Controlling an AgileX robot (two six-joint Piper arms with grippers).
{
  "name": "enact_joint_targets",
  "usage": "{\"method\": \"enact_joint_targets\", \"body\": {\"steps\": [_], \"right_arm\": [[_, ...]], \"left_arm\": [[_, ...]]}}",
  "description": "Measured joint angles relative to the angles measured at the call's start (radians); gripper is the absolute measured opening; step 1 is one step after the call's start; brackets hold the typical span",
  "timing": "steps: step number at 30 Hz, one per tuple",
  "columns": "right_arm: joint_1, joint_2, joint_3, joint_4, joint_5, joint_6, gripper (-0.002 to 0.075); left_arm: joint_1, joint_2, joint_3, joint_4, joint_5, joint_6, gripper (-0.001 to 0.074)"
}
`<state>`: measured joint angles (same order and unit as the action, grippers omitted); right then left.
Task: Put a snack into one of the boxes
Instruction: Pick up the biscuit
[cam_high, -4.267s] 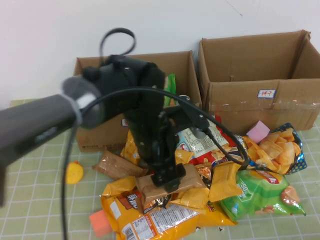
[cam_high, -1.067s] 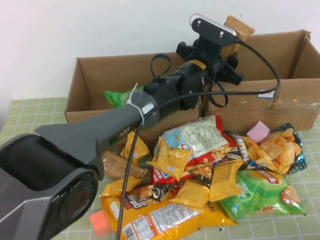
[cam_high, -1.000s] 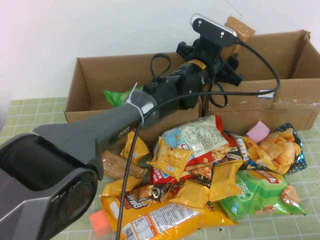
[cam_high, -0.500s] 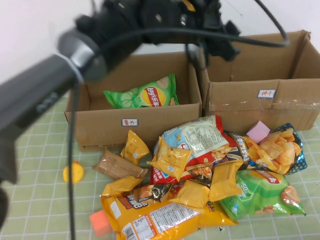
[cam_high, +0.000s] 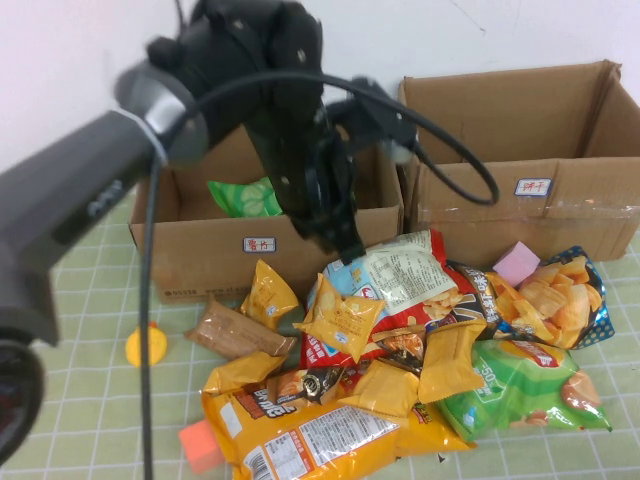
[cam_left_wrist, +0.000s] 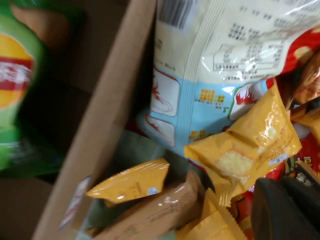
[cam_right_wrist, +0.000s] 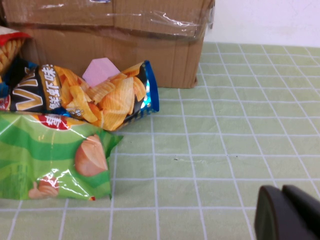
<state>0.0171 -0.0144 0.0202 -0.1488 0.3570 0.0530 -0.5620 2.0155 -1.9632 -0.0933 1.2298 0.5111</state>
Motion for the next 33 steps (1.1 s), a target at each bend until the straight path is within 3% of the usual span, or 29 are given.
{"method": "enact_joint_targets", "body": {"steps": [11, 13, 15, 19, 22, 26, 33], "right_arm": [[0.000, 0.000, 0.000, 0.000, 0.000, 0.000, -0.0002], [0.000, 0.000, 0.000, 0.000, 0.000, 0.000, -0.0002], [0.000, 0.000, 0.000, 0.000, 0.000, 0.000, -0.0002], [0.000, 0.000, 0.000, 0.000, 0.000, 0.000, -0.0002], [0.000, 0.000, 0.000, 0.000, 0.000, 0.000, -0.0002], [0.000, 0.000, 0.000, 0.000, 0.000, 0.000, -0.0002], [0.000, 0.000, 0.000, 0.000, 0.000, 0.000, -0.0002]], "left_arm": [[0.000, 0.164, 0.000, 0.000, 0.002, -0.037, 0.0022], [0.000, 0.181, 0.000, 0.000, 0.002, -0.044, 0.0070], [0.000, 0.187, 0.000, 0.000, 0.002, -0.051, 0.0164], [0.000, 0.187, -0.002, 0.000, 0.002, -0.066, 0.0457], [0.000, 0.187, -0.002, 0.000, 0.002, -0.099, 0.0617], [0.000, 0.187, -0.002, -0.042, 0.002, -0.114, 0.0678], [-0.004, 0.162, -0.002, -0.055, 0.002, -0.114, 0.0692]]}}
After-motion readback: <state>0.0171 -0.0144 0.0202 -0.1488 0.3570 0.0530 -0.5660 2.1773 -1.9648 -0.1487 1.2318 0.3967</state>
